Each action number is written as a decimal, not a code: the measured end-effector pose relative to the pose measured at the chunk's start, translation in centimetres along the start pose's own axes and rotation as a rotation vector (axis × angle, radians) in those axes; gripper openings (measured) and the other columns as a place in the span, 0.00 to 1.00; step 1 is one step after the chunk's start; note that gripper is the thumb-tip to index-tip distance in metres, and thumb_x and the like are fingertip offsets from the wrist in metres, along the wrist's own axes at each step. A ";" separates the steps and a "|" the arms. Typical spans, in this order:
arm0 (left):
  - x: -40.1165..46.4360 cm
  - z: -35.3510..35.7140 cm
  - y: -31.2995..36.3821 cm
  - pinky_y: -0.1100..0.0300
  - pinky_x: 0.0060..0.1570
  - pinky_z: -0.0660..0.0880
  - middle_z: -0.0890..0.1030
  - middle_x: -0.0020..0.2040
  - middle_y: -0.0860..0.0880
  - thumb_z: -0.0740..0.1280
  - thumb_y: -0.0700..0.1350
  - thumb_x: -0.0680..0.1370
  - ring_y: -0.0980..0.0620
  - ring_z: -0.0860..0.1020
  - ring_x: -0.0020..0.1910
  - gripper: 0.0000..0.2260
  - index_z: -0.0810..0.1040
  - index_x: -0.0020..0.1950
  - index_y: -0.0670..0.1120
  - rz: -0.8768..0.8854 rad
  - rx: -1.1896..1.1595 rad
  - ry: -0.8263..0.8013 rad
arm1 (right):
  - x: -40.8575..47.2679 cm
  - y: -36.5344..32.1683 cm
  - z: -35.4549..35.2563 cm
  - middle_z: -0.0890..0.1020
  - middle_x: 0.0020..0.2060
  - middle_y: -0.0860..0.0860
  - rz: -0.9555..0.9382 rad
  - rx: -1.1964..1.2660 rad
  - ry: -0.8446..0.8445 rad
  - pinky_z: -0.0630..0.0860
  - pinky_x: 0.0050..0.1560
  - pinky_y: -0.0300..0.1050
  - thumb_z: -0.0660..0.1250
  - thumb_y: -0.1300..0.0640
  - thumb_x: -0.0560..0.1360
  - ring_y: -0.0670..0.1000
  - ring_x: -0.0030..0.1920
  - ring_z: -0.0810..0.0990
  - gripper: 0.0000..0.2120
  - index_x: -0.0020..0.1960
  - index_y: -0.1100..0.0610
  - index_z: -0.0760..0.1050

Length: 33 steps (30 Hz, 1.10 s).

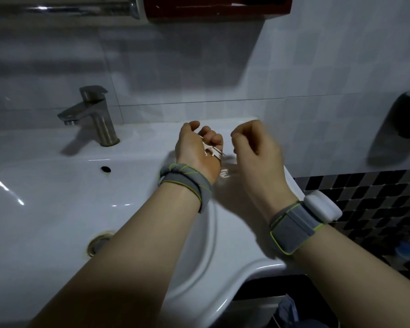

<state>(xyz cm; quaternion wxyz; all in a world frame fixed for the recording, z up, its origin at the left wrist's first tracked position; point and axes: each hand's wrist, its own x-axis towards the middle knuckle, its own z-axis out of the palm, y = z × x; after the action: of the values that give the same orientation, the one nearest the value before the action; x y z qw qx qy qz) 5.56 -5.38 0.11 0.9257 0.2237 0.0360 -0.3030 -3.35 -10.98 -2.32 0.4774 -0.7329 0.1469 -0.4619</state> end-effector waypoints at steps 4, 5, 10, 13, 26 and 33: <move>0.7 -0.5 0.1 0.65 0.25 0.67 0.65 0.32 0.49 0.54 0.38 0.80 0.54 0.64 0.24 0.09 0.65 0.40 0.44 -0.022 -0.026 -0.009 | -0.7 0.1 0.0 0.78 0.34 0.44 -0.011 -0.034 -0.133 0.72 0.37 0.38 0.62 0.61 0.74 0.44 0.35 0.75 0.04 0.44 0.55 0.74; 0.8 -0.6 0.0 0.63 0.30 0.68 0.66 0.30 0.50 0.55 0.39 0.80 0.53 0.65 0.24 0.09 0.64 0.39 0.45 -0.035 0.008 -0.017 | -0.9 0.0 0.1 0.78 0.34 0.43 -0.001 -0.020 -0.163 0.73 0.36 0.39 0.62 0.61 0.74 0.45 0.33 0.75 0.04 0.45 0.55 0.74; 0.1 -0.2 -0.1 0.62 0.30 0.69 0.66 0.30 0.50 0.54 0.42 0.81 0.53 0.67 0.21 0.11 0.65 0.39 0.46 0.008 0.052 0.009 | -1.1 -0.1 0.2 0.79 0.35 0.42 0.049 0.069 -0.218 0.76 0.34 0.45 0.69 0.60 0.73 0.51 0.33 0.77 0.04 0.47 0.53 0.77; -0.4 0.2 -0.1 0.63 0.28 0.66 0.66 0.29 0.50 0.53 0.43 0.81 0.53 0.67 0.19 0.12 0.65 0.38 0.46 0.039 0.112 0.031 | -1.1 -0.1 0.2 0.81 0.35 0.43 0.070 0.097 -0.217 0.78 0.33 0.45 0.73 0.57 0.71 0.51 0.32 0.79 0.07 0.49 0.55 0.80; -1.4 0.7 -1.3 0.64 0.34 0.70 0.75 0.25 0.54 0.54 0.43 0.80 0.53 0.73 0.25 0.10 0.65 0.38 0.48 0.180 0.445 0.099 | -0.5 0.5 0.2 0.86 0.43 0.48 0.066 0.048 -0.170 0.82 0.48 0.44 0.72 0.60 0.72 0.47 0.45 0.85 0.08 0.51 0.55 0.84; -2.3 1.1 -1.4 0.62 0.35 0.69 0.76 0.26 0.52 0.56 0.45 0.78 0.50 0.72 0.27 0.15 0.69 0.31 0.49 0.145 0.454 0.050 | -0.3 0.0 0.2 0.81 0.35 0.57 0.254 0.288 -0.160 0.78 0.37 0.38 0.70 0.69 0.71 0.50 0.35 0.80 0.07 0.48 0.63 0.81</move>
<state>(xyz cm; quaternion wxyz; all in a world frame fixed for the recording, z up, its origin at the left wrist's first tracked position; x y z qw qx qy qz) 2.76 -5.64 1.01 0.8697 0.4355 -0.0265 -0.2306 -3.38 -10.67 -2.56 0.6418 -0.6671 0.1319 -0.3545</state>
